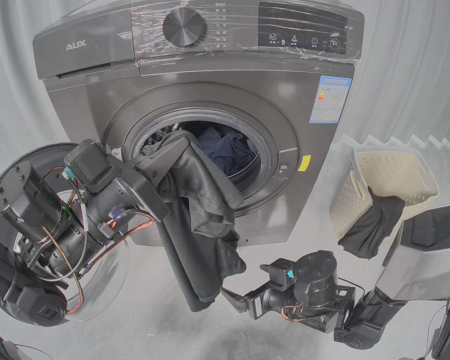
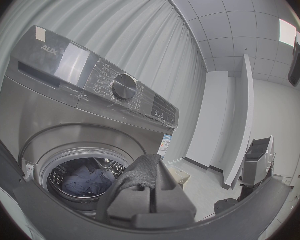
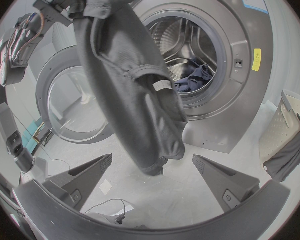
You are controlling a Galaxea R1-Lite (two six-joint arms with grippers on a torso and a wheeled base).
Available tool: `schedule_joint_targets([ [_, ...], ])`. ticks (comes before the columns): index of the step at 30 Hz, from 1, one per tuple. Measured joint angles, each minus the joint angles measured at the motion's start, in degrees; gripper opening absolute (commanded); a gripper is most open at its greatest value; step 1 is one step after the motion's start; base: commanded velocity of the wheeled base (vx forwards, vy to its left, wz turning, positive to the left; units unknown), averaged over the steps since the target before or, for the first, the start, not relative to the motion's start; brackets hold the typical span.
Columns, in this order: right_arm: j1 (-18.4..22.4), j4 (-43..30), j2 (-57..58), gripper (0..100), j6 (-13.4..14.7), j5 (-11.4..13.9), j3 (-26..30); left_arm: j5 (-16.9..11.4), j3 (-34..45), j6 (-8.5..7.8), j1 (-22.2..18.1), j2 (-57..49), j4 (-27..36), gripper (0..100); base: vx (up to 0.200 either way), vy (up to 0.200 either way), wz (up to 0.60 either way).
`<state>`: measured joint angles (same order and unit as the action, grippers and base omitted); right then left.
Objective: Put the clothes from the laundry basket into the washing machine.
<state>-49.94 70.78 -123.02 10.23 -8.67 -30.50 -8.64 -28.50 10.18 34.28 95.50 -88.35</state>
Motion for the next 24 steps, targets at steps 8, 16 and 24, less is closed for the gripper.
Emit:
schedule_joint_targets([
  [8, 3.7, -1.0, 0.3, 100, 0.0, -0.6, 0.2, -0.1, 0.1, 0.0, 0.0, 0.0, 0.0, 0, 0.0, 0.0, 0.0],
  [16, 5.4, -2.1, -2.0, 100, 0.0, -2.6, -2.6, -0.1, 0.3, -0.02, 0.4, -0.2, -0.1, 0, 0.0, 0.0, 0.0],
  [24, 9.3, -2.3, -7.5, 100, -0.5, -2.7, -8.5, -0.2, 0.4, 0.0, 0.7, -0.7, -0.1, 0, 0.0, 0.0, 0.0],
])
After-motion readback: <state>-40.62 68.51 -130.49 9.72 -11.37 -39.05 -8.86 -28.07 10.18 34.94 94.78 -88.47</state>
